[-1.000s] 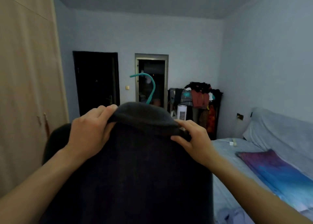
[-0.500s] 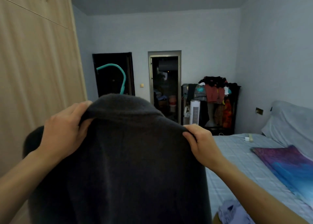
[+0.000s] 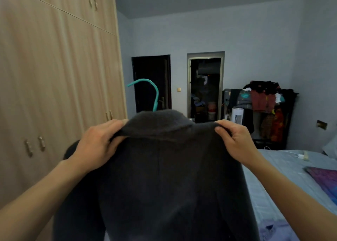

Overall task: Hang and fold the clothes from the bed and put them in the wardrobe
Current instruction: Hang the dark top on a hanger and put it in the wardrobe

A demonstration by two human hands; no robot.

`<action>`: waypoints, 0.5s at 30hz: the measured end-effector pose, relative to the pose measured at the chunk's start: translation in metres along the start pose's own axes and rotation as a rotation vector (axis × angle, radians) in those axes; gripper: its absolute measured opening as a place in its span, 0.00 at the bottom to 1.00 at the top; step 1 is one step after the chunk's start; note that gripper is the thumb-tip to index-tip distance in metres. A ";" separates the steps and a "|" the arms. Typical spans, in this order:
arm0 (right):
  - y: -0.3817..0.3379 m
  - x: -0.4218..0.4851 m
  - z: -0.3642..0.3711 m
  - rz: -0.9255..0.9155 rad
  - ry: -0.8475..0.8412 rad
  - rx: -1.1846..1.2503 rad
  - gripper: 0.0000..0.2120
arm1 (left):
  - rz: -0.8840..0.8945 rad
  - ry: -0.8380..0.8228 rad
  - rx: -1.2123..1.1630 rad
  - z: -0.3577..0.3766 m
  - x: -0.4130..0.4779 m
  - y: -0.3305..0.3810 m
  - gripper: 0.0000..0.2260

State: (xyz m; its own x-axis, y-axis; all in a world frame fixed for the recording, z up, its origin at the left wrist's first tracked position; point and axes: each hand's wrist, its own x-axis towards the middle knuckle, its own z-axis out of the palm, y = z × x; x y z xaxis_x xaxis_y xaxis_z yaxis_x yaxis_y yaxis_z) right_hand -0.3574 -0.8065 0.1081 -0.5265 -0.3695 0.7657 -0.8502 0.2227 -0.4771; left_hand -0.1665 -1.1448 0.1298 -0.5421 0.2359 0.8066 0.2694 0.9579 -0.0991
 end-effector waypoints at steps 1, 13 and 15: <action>-0.007 0.003 0.006 -0.008 0.005 -0.005 0.10 | -0.014 0.006 -0.018 -0.001 -0.002 0.002 0.15; -0.061 -0.030 0.082 0.192 0.053 -0.191 0.15 | -0.219 0.119 -0.023 -0.033 -0.047 -0.016 0.15; -0.070 -0.039 0.087 0.139 0.087 -0.140 0.21 | -0.227 0.135 -0.043 -0.040 -0.053 -0.021 0.15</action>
State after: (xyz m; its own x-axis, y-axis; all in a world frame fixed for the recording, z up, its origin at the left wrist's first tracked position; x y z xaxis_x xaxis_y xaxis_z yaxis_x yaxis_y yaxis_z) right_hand -0.2770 -0.8865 0.0744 -0.6318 -0.2489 0.7341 -0.7589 0.3916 -0.5204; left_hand -0.1114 -1.1841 0.1121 -0.4821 -0.0109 0.8760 0.1883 0.9753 0.1158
